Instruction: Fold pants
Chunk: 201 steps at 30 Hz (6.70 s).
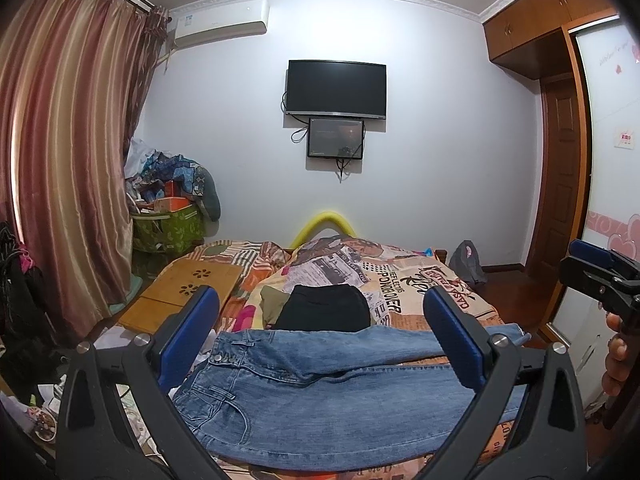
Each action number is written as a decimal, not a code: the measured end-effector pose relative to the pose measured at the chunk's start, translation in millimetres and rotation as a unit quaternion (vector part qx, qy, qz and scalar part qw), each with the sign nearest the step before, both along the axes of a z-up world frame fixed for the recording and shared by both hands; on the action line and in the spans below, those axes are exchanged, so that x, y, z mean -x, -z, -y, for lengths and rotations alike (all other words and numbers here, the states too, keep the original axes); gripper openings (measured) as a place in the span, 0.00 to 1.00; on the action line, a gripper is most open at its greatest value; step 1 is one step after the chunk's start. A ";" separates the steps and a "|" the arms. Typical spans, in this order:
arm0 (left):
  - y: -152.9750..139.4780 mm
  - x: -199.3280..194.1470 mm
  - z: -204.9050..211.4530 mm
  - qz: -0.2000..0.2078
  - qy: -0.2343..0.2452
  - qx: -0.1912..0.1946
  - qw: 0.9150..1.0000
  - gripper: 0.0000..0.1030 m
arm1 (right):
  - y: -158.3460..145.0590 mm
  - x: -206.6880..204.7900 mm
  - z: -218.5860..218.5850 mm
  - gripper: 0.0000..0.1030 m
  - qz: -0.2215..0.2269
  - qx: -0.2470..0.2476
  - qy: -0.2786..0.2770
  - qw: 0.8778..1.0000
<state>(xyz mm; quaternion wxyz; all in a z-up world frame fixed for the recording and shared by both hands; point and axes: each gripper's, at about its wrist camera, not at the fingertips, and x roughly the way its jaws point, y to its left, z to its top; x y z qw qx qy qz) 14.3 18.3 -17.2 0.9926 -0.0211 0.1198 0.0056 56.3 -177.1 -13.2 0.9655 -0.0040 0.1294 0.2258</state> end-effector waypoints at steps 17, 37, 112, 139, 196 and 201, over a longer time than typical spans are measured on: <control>0.2 -1.7 1.8 -0.004 0.000 0.002 1.000 1.00 | 1.0 -1.0 0.7 1.00 0.000 0.000 0.000 1.000; 23.1 -51.9 -8.4 -0.033 -0.009 -0.015 0.999 1.00 | 17.1 -34.3 5.7 1.00 -0.030 0.015 0.007 0.999; 230.8 -414.9 -212.2 -0.394 -0.053 0.099 0.912 0.04 | 241.0 -346.0 41.0 0.14 -0.442 0.102 -0.061 0.889; 136.6 -250.9 -205.5 -0.293 -0.004 0.106 0.950 0.04 | 108.8 -194.6 51.3 0.11 -0.304 0.016 -0.065 0.950; 129.7 -113.4 -133.2 -0.263 -0.036 0.071 0.962 0.11 | 158.1 -60.8 71.2 0.40 -0.323 0.022 -0.050 0.945; 111.2 -150.5 -96.4 -0.253 -0.003 0.065 0.965 0.16 | 137.4 -78.4 102.3 0.42 -0.295 0.023 -0.007 0.955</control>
